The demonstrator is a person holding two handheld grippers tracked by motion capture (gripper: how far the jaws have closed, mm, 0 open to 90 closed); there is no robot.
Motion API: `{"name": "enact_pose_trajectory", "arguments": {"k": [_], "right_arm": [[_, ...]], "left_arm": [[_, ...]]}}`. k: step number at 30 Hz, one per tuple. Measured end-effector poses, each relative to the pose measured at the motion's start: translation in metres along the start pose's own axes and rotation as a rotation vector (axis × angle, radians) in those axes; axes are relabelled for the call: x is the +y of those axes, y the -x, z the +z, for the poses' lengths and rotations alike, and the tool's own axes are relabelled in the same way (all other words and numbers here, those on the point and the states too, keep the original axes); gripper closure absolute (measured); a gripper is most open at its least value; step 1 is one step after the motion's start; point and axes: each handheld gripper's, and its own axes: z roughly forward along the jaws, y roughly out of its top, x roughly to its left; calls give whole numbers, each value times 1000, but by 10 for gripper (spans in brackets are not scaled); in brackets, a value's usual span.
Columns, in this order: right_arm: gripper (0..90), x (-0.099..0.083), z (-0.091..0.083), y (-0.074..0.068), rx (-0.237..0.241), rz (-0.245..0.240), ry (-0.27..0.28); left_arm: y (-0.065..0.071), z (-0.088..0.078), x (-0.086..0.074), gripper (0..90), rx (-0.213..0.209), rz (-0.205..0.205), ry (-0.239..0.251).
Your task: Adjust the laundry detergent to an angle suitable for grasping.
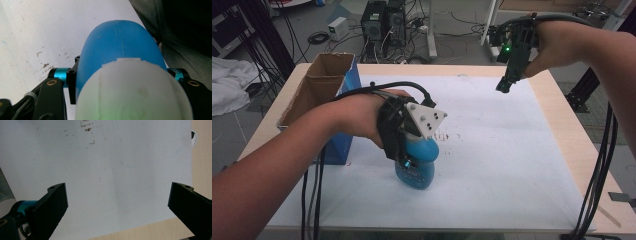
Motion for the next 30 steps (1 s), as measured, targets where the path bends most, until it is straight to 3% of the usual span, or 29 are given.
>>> {"name": "enact_pose_trajectory", "arguments": {"k": [16,30], "right_arm": [[17,2,1,0,1,1,4],[17,1,5,0,5,-2,6]], "left_arm": [[2,10,-8,388,-22,2,1],[1,13,-18,386,-26,-38,22]]}}
